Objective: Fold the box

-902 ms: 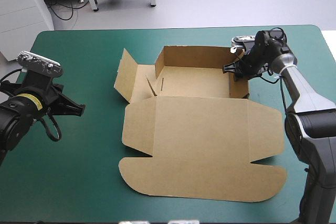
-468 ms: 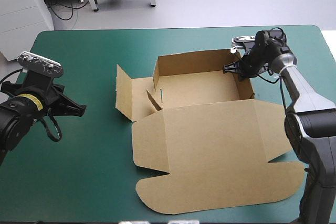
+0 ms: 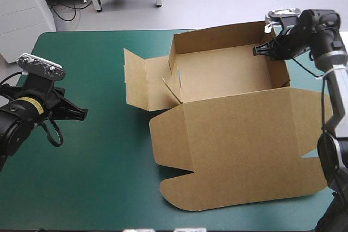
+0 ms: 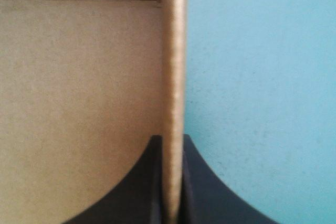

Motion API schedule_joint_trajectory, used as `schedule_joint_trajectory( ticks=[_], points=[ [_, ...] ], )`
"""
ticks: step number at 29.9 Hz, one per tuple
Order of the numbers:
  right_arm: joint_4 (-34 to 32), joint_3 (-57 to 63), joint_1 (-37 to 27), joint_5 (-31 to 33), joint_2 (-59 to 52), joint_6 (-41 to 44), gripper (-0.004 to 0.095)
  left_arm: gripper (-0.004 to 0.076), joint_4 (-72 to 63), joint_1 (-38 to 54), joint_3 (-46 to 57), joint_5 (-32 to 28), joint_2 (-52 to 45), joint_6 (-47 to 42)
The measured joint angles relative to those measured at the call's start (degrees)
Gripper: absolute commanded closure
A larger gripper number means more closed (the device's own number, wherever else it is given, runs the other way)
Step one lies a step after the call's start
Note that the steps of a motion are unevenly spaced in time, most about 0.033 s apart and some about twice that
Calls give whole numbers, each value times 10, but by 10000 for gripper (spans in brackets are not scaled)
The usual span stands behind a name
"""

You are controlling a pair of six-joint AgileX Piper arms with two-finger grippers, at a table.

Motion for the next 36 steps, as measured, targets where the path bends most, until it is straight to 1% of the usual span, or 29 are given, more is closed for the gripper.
schedule_joint_trajectory(
  ticks=[6,13,21,24,28,32,34,36],
  points=[
    [9,0,-26,16,-78,-39,931,730,7,0,0,0,0,0],
    [15,0,-31,16,-159,-54,931,730,23,0,3,-1,0,-1],
    [16,0,-32,17,-235,-63,931,730,29,0,52,-10,0,-12],
    [16,-1,-32,17,-254,-65,931,730,35,0,80,-42,0,-34],
    [16,-2,-32,17,-275,-65,931,730,51,7,120,-114,0,-76],
    [16,-2,-32,17,-284,-67,931,729,41,35,148,-184,6,-107],
    [17,-2,-32,17,-288,-67,931,729,9,59,154,-214,15,-101],
    [17,-2,-32,17,-290,-67,931,728,-48,86,155,-237,26,-65]
  ],
)
